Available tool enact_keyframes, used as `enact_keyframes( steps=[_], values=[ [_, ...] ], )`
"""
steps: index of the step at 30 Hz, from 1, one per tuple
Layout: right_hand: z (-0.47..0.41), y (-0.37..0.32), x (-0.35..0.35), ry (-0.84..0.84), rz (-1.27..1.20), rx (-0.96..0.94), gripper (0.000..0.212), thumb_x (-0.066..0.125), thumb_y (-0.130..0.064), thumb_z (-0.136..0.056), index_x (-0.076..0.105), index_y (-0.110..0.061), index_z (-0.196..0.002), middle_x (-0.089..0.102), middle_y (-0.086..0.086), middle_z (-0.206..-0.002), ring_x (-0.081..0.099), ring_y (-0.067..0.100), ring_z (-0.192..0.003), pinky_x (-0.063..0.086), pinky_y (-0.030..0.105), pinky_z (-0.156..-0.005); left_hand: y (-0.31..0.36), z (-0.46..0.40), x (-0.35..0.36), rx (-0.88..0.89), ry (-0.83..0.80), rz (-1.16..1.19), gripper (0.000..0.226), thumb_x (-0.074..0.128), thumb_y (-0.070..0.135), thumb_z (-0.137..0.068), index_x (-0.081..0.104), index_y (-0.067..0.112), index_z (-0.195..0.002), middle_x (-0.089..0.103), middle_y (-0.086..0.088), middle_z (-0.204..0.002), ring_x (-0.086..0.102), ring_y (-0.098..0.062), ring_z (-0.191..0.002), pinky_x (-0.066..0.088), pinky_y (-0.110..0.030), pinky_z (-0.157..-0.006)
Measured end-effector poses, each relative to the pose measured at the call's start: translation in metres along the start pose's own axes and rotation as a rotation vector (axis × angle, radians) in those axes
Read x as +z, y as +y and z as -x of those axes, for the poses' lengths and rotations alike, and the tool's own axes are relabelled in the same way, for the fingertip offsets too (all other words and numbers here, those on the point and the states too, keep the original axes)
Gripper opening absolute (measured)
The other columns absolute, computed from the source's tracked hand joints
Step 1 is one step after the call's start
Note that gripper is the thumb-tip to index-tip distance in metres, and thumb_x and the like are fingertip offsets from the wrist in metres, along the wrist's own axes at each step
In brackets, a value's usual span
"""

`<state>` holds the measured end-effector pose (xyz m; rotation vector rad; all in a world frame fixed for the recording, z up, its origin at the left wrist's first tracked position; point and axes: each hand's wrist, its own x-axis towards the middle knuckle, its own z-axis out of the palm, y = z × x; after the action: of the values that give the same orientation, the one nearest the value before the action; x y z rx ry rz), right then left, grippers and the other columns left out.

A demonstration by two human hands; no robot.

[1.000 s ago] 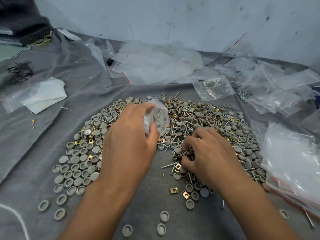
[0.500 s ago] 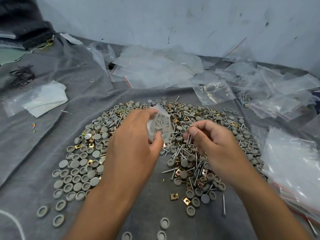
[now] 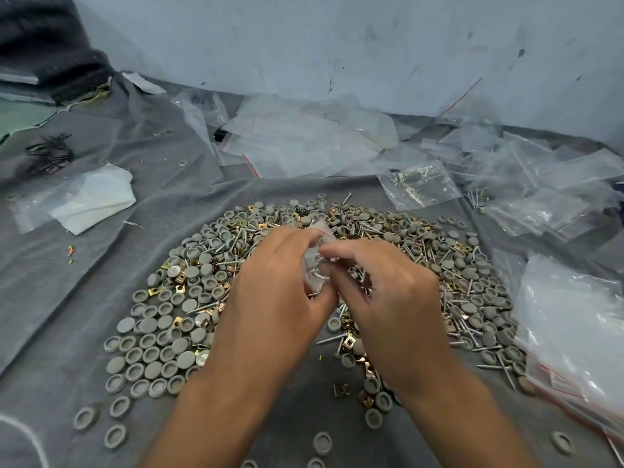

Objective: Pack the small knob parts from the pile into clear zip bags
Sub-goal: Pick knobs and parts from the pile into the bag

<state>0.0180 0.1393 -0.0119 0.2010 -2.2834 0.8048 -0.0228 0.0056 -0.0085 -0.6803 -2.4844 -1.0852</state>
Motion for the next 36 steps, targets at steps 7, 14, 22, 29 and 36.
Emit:
enact_keyframes(
  steps=[7, 14, 22, 29, 36],
  values=[
    [-0.005, 0.009, -0.017, 0.091, -0.070, 0.046, 0.012, 0.079, -0.015, -0.087, 0.073, -0.019, -0.096, 0.069, -0.013, -0.091, 0.066, 0.003, -0.084, 0.051, 0.015, -0.070, -0.005, -0.001, -0.001, -0.049, -0.024, -0.052, 0.044, 0.075, 0.031, -0.078, 0.064, 0.021, -0.119, 0.059, 0.013, -0.107, 0.050, -0.003, -0.074, 0.040, -0.015, -0.079],
    [-0.002, 0.031, -0.031, -0.239, 0.050, 0.421, 0.020, 0.077, -0.026, -0.088, 0.065, -0.041, -0.093, 0.064, -0.024, -0.083, 0.063, -0.009, -0.082, 0.048, 0.007, -0.063, -0.004, -0.001, -0.005, -0.077, -0.006, -0.057, 0.046, 0.079, 0.033, -0.080, 0.062, 0.026, -0.122, 0.058, 0.018, -0.109, 0.057, -0.004, -0.069, 0.040, -0.016, -0.076],
    [0.001, 0.029, -0.019, -0.733, 0.495, 0.416, 0.036, 0.070, -0.060, -0.085, 0.056, -0.044, -0.114, 0.054, -0.022, -0.108, 0.050, 0.007, -0.107, 0.044, 0.029, -0.081, -0.002, -0.001, -0.007, -0.090, -0.012, -0.049, 0.043, 0.073, 0.036, -0.080, 0.062, 0.026, -0.120, 0.058, 0.019, -0.113, 0.056, 0.001, -0.067, 0.045, -0.023, -0.077],
    [0.003, 0.032, -0.015, -0.703, 0.420, 0.538, 0.033, 0.067, -0.045, -0.091, 0.047, -0.041, -0.117, 0.056, -0.016, -0.095, 0.056, 0.008, -0.088, 0.054, 0.037, -0.076, -0.003, -0.001, -0.007, -0.095, -0.030, -0.071, 0.044, 0.077, 0.032, -0.081, 0.062, 0.026, -0.121, 0.059, 0.017, -0.113, 0.057, -0.005, -0.079, 0.042, -0.020, -0.079],
    [0.007, 0.037, -0.022, -0.612, 0.261, 0.610, 0.011, 0.071, -0.029, -0.093, 0.063, -0.036, -0.096, 0.065, -0.016, -0.087, 0.059, -0.003, -0.071, 0.044, 0.014, -0.059, -0.004, -0.002, -0.007, -0.093, -0.025, -0.069, 0.043, 0.077, 0.031, -0.081, 0.063, 0.025, -0.120, 0.060, 0.016, -0.114, 0.057, -0.004, -0.078, 0.040, -0.019, -0.079]
  ],
)
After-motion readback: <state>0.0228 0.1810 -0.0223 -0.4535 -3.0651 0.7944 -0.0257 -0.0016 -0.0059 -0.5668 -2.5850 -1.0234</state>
